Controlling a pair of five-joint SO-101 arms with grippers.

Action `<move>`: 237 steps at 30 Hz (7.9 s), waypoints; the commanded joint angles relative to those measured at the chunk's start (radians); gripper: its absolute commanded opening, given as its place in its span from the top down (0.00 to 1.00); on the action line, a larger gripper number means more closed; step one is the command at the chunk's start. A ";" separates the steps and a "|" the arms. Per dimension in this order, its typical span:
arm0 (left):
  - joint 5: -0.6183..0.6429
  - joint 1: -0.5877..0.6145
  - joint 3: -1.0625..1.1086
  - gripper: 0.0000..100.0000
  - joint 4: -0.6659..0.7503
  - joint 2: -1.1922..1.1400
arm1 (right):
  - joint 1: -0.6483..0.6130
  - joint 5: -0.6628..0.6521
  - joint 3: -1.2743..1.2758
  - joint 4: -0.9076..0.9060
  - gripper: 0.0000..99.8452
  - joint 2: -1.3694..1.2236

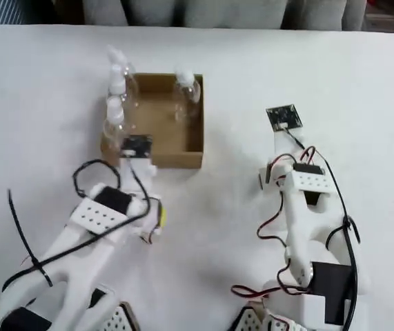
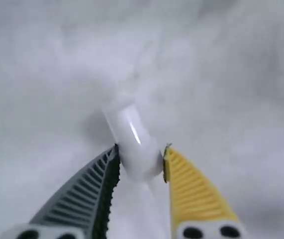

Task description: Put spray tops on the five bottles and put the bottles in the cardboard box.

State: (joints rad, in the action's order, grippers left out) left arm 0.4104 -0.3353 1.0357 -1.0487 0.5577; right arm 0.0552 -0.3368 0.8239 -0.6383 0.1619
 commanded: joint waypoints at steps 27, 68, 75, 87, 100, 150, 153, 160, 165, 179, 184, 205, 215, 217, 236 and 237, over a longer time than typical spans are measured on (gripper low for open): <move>0.135 -0.047 0.038 0.76 0.334 -0.156 | -0.005 -0.038 -0.028 -0.015 0.98 -0.001; 0.003 0.076 -0.129 0.98 0.325 -0.360 | -0.085 -0.041 -0.081 -0.007 0.98 0.216; 0.000 0.076 -0.135 0.98 0.290 -0.358 | -0.107 -0.018 0.028 0.229 0.98 0.243; 0.000 0.081 -0.135 0.98 0.284 -0.358 | -0.101 0.169 0.110 0.762 0.99 0.255; -0.112 0.142 0.107 0.98 0.480 -0.028 | -0.197 0.439 0.359 0.918 0.99 0.526; -0.114 0.012 -0.644 0.98 0.776 0.486 | -0.608 0.430 0.867 0.432 0.99 1.632; -0.115 -0.025 -0.730 0.98 0.694 0.426 | -0.608 0.430 0.867 0.423 0.99 1.630; -0.115 -0.130 -0.848 0.98 0.578 0.305 | -0.630 0.428 0.867 0.407 0.99 1.632; -0.236 -0.179 -0.845 0.98 0.509 0.254 | -0.630 0.428 0.867 0.395 0.99 1.636; -0.256 -0.251 -0.692 0.98 0.548 0.231 | -0.630 0.428 0.867 0.395 0.99 1.632; -0.256 -0.260 -0.660 0.98 0.546 0.232 | -0.630 0.428 0.867 0.395 0.99 1.632; -0.262 -0.298 -0.180 0.98 0.626 0.464 | -0.628 0.428 0.867 0.381 0.99 1.636; -0.262 -0.285 -0.057 0.98 0.646 0.587 | -0.622 0.428 0.867 0.380 0.99 1.636; -0.262 -0.289 -0.028 0.98 0.646 0.599 | -0.622 0.428 0.867 0.380 0.99 1.636; -0.256 -0.229 0.011 0.80 0.555 0.697 | -0.621 0.428 0.867 0.381 0.99 1.636; -0.256 -0.229 0.011 0.80 0.549 0.719 | -0.621 0.428 0.867 0.381 0.99 1.635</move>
State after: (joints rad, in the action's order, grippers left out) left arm 0.1573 -0.6038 1.0602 -0.4918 1.2160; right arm -0.5692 0.0944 1.6847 -0.2440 1.7883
